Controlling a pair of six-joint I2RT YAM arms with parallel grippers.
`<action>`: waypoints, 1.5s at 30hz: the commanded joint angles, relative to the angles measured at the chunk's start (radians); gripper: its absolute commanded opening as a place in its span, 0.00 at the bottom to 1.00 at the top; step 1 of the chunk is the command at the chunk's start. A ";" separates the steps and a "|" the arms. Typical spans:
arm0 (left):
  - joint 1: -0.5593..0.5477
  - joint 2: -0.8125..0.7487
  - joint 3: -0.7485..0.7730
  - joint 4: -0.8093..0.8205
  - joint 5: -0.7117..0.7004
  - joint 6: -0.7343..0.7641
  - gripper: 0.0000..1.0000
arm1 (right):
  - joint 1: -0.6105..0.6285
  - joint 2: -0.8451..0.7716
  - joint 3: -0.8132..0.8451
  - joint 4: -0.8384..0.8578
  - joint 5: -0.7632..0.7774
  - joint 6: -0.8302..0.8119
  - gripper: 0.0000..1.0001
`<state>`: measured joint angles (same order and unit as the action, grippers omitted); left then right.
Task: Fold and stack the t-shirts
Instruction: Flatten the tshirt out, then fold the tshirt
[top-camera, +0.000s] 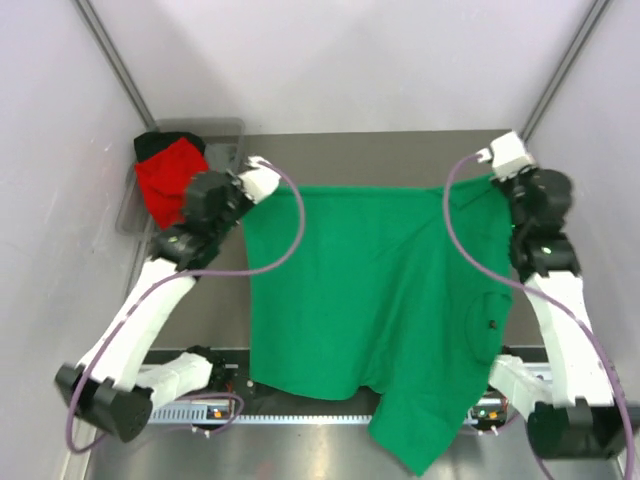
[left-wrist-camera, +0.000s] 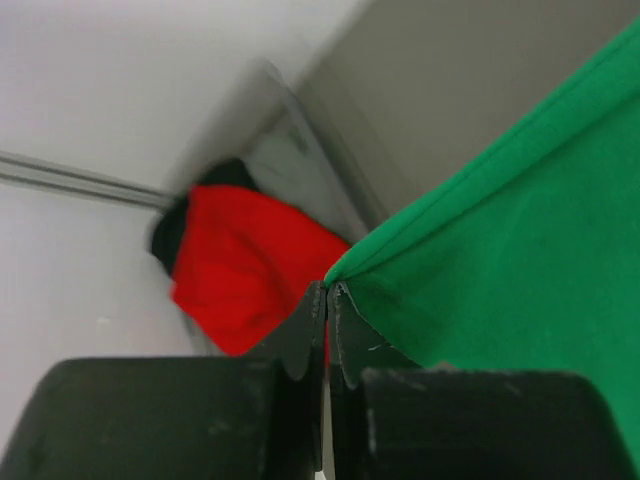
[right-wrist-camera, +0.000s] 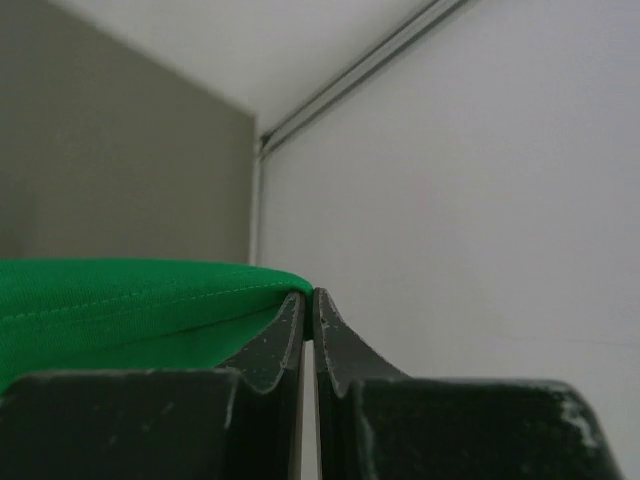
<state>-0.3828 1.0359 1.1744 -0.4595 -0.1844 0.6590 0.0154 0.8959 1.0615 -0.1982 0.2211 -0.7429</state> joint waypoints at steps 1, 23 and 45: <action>0.018 0.096 -0.128 0.243 -0.056 0.070 0.00 | -0.058 0.123 -0.142 0.256 0.008 -0.036 0.00; 0.186 1.035 0.324 0.689 -0.116 0.096 0.00 | -0.085 1.225 0.572 0.362 0.092 0.120 0.00; 0.082 1.221 0.507 0.973 -0.044 0.218 0.00 | -0.022 1.200 0.601 0.345 0.113 0.148 0.00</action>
<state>-0.2905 2.2349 1.6535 0.4339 -0.2077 0.8413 -0.0074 2.1593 1.6382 0.1062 0.2958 -0.6010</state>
